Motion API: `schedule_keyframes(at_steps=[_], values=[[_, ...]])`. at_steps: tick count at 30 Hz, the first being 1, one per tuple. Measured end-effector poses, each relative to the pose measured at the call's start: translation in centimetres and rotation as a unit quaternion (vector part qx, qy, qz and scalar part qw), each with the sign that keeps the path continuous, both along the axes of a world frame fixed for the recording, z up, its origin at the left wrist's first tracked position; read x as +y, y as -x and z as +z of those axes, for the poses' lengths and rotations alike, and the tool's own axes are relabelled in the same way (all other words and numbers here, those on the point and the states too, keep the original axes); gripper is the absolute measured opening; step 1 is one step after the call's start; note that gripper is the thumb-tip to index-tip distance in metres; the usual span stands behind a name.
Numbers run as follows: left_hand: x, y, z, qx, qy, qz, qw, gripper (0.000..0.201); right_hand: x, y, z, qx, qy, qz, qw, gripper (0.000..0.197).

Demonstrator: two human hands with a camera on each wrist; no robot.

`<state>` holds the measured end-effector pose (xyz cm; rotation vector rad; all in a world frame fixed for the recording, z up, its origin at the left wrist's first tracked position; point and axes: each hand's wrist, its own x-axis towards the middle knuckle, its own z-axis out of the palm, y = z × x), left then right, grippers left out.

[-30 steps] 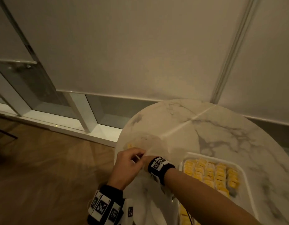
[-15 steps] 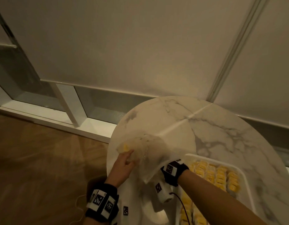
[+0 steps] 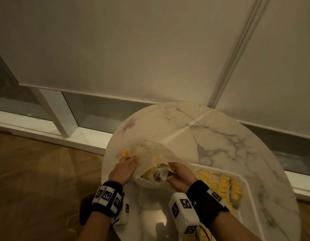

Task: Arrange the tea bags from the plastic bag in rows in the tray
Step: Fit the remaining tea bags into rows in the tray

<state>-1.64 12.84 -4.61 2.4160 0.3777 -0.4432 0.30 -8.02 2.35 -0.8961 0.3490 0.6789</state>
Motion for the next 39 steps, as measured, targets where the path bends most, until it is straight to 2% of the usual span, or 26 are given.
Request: schedule_keyframes(at_steps=[3,5,7,10,12,14,16,18,20,21,22,23,25,26,27,29,31,33,35,37,38,39], values=[[-0.3,-0.3,0.1,0.011,-0.018,0.002,1.000,0.052,-1.4,1.2,0.3,0.004,-0.058,-0.011,0.998,0.037],[-0.4,-0.6,-0.1,0.009,-0.066,-0.018,0.998,0.047,-2.3,2.4,0.8,-0.003,-0.091,-0.012,0.996,0.034],[-0.5,-0.8,-0.3,0.010,-0.117,-0.053,0.992,0.050,-3.5,4.2,1.4,-0.009,-0.129,-0.017,0.991,0.037],[-0.7,-0.8,0.1,0.012,-0.173,-0.097,0.980,0.053,-5.7,6.4,2.0,0.025,-0.157,-0.044,0.986,0.035],[-0.8,-0.7,1.0,0.019,-0.172,-0.091,0.981,0.054,-7.0,7.6,2.4,0.015,-0.166,-0.050,0.985,0.023],[-0.7,-0.6,2.8,0.015,-0.096,-0.020,0.995,0.051,-8.5,8.5,2.7,-0.002,-0.195,-0.055,0.979,0.038],[-0.8,-0.3,4.3,-0.073,0.000,0.087,0.994,0.044,-10.8,9.6,3.4,-0.004,-0.217,-0.085,0.972,0.053],[-2.0,1.2,5.7,-0.217,0.036,0.126,0.967,0.041,-13.3,10.3,4.1,-0.010,-0.238,-0.082,0.968,0.049],[-4.7,3.5,6.5,-0.319,0.095,0.071,0.940,0.039,-15.8,10.6,4.7,-0.018,-0.172,-0.091,0.981,0.043],[-6.2,4.5,6.3,-0.325,0.123,0.018,0.938,0.041,-16.9,10.7,4.8,-0.015,-0.114,-0.117,0.986,0.047],[-7.6,5.3,5.7,-0.295,0.133,-0.035,0.945,0.050,-18.0,11.0,4.7,-0.020,-0.083,-0.142,0.986,0.050],[-8.6,5.7,4.5,-0.243,0.119,-0.081,0.959,0.064,-19.1,11.6,4.2,-0.042,-0.094,-0.141,0.985,0.052],[-9.4,5.5,1.3,-0.121,0.000,-0.157,0.980,0.090,-20.9,12.6,3.6,-0.051,-0.110,-0.151,0.981,0.052],[-9.2,5.1,0.0,-0.065,-0.058,-0.177,0.980,0.095,-21.9,12.7,3.1,-0.056,-0.128,-0.144,0.980,0.051],[-9.0,4.6,-1.1,-0.027,-0.101,-0.184,0.977,0.091,-22.4,12.9,3.0,-0.060,-0.152,-0.134,0.977,0.052],[-8.3,3.6,-2.7,0.005,-0.137,-0.176,0.975,0.069,-22.9,13.3,3.4,-0.086,-0.159,-0.135,0.974,0.057],[-8.2,2.8,-3.1,0.001,-0.152,-0.158,0.976,0.059,-23.3,13.6,3.1,-0.074,-0.115,-0.160,0.978,0.055],[-8.7,2.7,-1.8,-0.027,-0.158,-0.127,0.979,0.055,-23.5,13.9,1.8,-0.018,-0.079,-0.180,0.980,0.049],[-10.3,3.7,0.7,-0.149,-0.117,-0.079,0.979,0.044,-22.7,13.7,1.3,-0.036,-0.099,-0.176,0.979,0.054],[-12.9,5.8,4.0,-0.296,-0.002,-0.034,0.955,0.031,-22.0,13.6,1.2,-0.045,-0.133,-0.171,0.975,0.072],[-14.5,7.1,5.6,-0.319,0.080,-0.019,0.944,0.028,-21.6,13.5,1.1,-0.047,-0.143,-0.172,0.974,0.082],[-16.3,8.4,6.7,-0.297,0.167,-0.010,0.940,0.029,-21.2,13.4,1.2,-0.045,-0.153,-0.173,0.972,0.089]])
